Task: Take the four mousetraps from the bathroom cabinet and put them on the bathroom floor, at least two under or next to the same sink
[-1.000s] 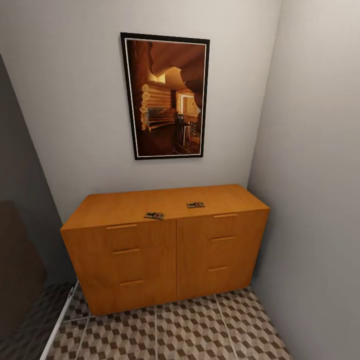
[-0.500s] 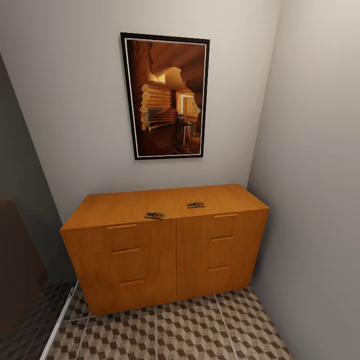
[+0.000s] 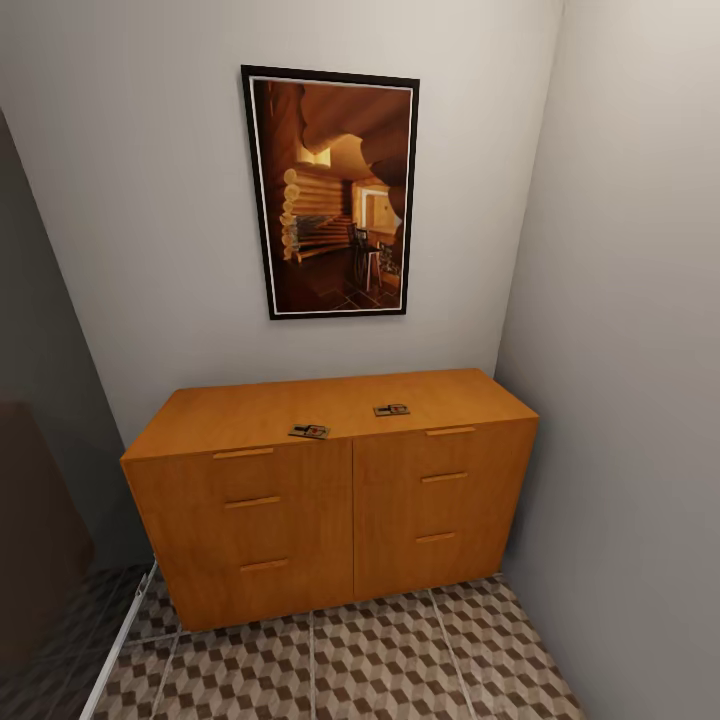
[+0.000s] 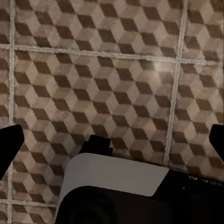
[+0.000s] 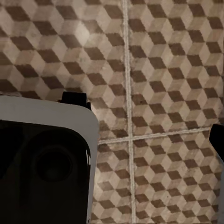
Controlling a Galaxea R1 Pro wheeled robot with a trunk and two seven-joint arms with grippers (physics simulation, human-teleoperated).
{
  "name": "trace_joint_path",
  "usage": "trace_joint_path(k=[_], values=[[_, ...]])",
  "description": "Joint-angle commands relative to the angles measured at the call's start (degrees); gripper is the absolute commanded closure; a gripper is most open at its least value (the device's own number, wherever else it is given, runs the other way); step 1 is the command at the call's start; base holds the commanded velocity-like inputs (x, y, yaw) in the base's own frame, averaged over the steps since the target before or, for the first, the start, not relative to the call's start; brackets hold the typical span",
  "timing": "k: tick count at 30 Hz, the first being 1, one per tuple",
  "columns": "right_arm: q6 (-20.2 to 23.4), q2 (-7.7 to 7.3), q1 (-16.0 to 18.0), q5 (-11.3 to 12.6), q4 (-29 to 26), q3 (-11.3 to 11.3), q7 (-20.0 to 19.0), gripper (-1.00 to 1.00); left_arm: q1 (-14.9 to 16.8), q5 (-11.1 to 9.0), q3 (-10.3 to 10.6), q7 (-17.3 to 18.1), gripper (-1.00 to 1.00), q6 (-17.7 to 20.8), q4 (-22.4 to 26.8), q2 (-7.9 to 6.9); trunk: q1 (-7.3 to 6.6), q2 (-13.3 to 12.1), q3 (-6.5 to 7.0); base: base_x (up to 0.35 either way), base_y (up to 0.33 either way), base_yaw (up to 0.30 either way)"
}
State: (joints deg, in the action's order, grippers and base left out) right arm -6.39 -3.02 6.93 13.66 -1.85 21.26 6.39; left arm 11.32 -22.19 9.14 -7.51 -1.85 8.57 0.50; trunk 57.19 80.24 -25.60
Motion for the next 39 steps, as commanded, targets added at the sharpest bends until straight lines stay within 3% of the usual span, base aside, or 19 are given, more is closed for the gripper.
trace_joint_path(k=[1, 5, 10, 18, 22, 24, 26, 31, 35, 39], values=[[0.21, -0.16, 0.01, 0.71, -2.13, 0.33, -0.02, -1.0, 0.01, -0.54, 0.44, -0.34, -1.0, 0.09, 2.13, -0.29, 0.0, 0.03, -0.07, 0.0, 0.0, 0.0], [2.35, -0.31, 0.01, 1.03, -6.6, 0.0, -0.15, -1.0, 0.0, -0.38, 0.44, -0.45, -1.0, 0.95, 5.85, -0.99, 0.0, 0.03, -0.07, 0.0, 0.0, 0.0], [9.9, -1.18, 0.03, 1.98, -15.4, -1.64, -0.16, -1.0, 0.01, 0.0, 0.59, -0.37, -1.0, 3.43, 12.17, -1.96, 0.0, 0.03, -0.07, 0.0, 0.0, 0.0], [20.92, -3.54, 0.01, 3.21, -29.35, -7.85, 0.01, -1.0, 0.01, 1.49, 1.02, -0.46, -1.0, 9.15, 23.77, -2.54, 0.0, 0.03, -0.07, 0.0, 0.0, 0.0], [25.65, -4.79, 0.01, 3.37, -34.89, -11.65, 0.08, -1.0, 0.01, 3.25, 1.09, -0.51, -1.0, 11.39, 28.93, -2.63, 0.0, 0.03, -0.07, 0.0, 0.0, 0.0], [29.31, -5.8, 0.01, 3.43, -39.24, -15.25, 0.1, -1.0, 0.01, 6.01, 1.09, -0.48, -1.0, 13.79, 33.48, -2.6, 0.0, 0.03, -0.07, 0.0, 0.0, 0.0], [31.42, -6.24, 0.01, 3.41, -41.9, -17.37, 0.11, -1.0, 0.01, 8.33, 1.03, -0.44, -1.0, 16.29, 37.11, -2.55, 0.0, 0.03, -0.07, 0.0, 0.0, 0.0], [34.25, -6.65, 0.01, 3.11, -46.54, -19.51, 0.16, -1.0, 0.01, 11.13, 0.98, -0.36, -1.0, 21.68, 45.17, -2.41, 0.0, 0.03, -0.07, 0.0, 0.0, 0.0], [36.06, -6.82, 0.01, 2.99, -49.63, -20.14, 0.23, -1.0, 0.01, 11.89, 0.97, -0.36, -1.0, 25.4, 50.55, -2.38, 0.0, 0.03, -0.07, 0.0, 0.0, 0.0], [39.62, -7.69, 0.01, 2.89, -54.87, -20.6, 0.74, -1.0, 0.01, 12.43, 0.97, -0.39, -1.0, 31.93, 59.62, -2.25, 0.0, 0.03, -0.07, 0.0, 0.0, 0.0]])
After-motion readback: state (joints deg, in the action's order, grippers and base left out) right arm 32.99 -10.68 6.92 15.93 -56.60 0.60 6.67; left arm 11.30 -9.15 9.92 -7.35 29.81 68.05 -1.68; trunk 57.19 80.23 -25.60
